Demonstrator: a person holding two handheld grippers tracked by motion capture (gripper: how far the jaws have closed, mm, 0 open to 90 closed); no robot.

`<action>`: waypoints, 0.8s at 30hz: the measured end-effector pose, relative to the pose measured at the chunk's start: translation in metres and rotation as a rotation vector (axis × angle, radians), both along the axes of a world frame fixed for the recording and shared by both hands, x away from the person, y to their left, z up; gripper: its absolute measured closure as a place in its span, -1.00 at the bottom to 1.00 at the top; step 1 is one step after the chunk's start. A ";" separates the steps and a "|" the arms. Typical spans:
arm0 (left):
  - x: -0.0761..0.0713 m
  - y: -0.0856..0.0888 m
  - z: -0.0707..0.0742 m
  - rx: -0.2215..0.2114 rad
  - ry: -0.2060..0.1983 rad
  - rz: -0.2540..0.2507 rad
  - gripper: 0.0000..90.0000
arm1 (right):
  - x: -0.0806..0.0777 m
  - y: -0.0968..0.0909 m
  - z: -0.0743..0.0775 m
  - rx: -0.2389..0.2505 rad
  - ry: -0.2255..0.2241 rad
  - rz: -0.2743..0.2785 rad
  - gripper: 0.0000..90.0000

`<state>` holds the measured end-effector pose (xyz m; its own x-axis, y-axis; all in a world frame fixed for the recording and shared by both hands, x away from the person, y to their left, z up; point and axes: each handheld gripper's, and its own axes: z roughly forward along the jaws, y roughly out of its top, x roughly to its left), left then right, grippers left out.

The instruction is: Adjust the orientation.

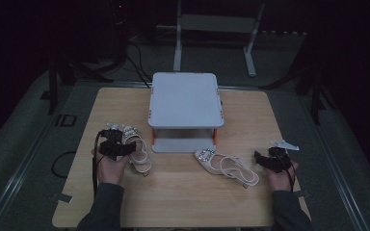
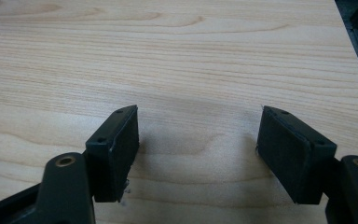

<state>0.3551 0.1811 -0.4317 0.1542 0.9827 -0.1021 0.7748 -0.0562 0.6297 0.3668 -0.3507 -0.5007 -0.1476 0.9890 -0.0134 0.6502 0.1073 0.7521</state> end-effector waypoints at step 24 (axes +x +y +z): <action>0.004 0.030 -0.019 -0.066 0.187 -0.020 0.77 | 0.000 0.000 0.000 0.000 0.000 0.000 -0.35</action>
<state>0.3594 0.2114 -0.4509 0.1457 0.9700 -0.1945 0.8776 -0.0360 0.4780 0.3668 -0.3507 -0.5007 -0.1474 0.9890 -0.0130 0.6506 0.1068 0.7519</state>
